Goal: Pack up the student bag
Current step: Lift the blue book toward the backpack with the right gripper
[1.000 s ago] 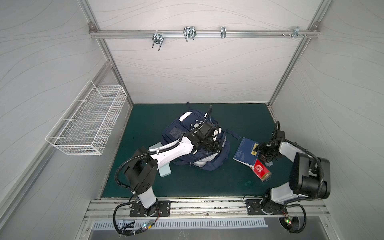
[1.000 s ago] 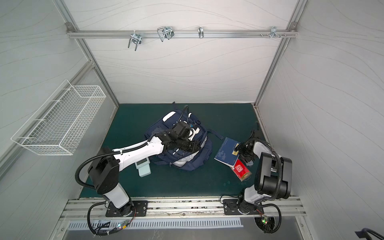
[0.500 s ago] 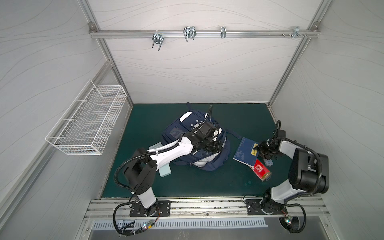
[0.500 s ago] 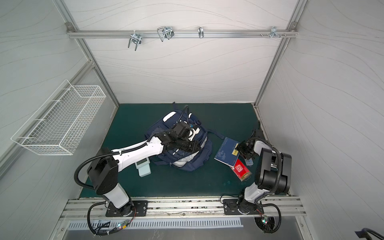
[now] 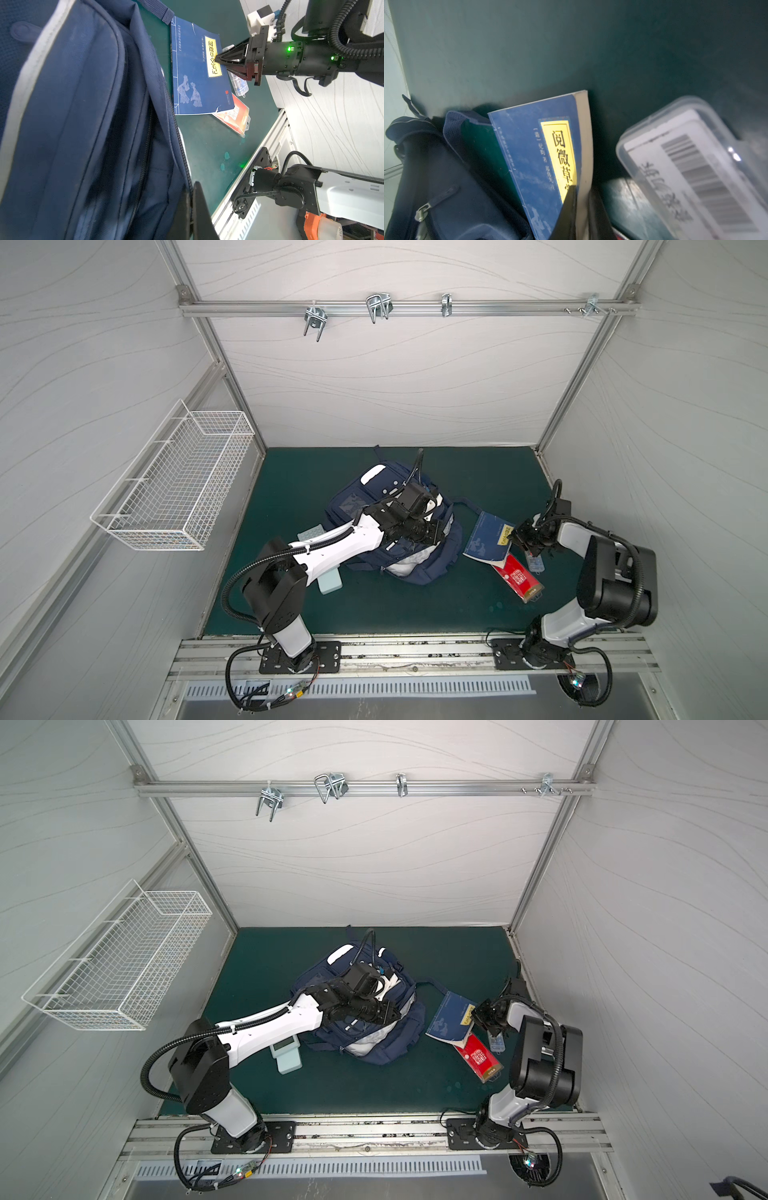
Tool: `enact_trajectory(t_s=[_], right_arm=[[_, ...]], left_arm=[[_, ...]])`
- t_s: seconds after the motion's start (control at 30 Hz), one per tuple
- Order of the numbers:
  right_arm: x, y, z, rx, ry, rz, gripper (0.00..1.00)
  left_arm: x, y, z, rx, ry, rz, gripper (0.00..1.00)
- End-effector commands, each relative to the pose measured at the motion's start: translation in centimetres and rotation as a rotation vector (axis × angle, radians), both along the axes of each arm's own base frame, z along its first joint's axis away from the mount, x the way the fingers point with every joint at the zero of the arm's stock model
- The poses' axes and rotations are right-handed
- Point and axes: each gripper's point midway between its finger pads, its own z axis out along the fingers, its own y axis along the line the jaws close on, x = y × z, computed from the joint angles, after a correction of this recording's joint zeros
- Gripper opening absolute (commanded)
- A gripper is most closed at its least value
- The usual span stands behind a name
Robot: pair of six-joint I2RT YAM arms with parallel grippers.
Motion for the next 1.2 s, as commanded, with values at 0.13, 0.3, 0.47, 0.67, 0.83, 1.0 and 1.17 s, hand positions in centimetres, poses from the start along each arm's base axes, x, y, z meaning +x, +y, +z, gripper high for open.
enact_trajectory(t_s=[0.13, 0.3, 0.47, 0.67, 0.83, 1.0, 1.17], right_arm=[[-1.9, 1.2, 3.7, 0.011, -0.022, 0.022, 0.0], [-2.7, 2.6, 7.7, -0.005, -0.094, 0.076, 0.0], [-3.4, 5.7, 13.9, 0.021, -0.261, 0.185, 0.0], [-4.8, 10.1, 23.9, 0.049, -0.538, 0.321, 0.0], [-6.2, 15.4, 30.3, 0.178, -0.714, 0.479, 0.0], [-7.8, 18.8, 34.7, 0.357, -0.826, 0.583, 0.0], [-8.7, 20.1, 36.6, 0.483, -0.859, 0.621, 0.0]], left_arm=[[0.5, -0.1, 3.9, -0.058, -0.089, 0.022, 0.0], [1.0, 0.6, 4.7, -0.076, -0.091, 0.054, 0.0], [1.3, 0.7, 4.3, -0.089, -0.041, 0.059, 0.0], [1.7, 1.0, 8.2, -0.289, 0.004, 0.086, 0.75], [0.8, 1.5, 15.8, -0.58, -0.065, 0.027, 0.99], [-0.3, 2.4, 19.5, -0.711, -0.126, -0.011, 0.99], [-0.4, 4.3, 22.1, -0.836, -0.15, 0.017, 0.96]])
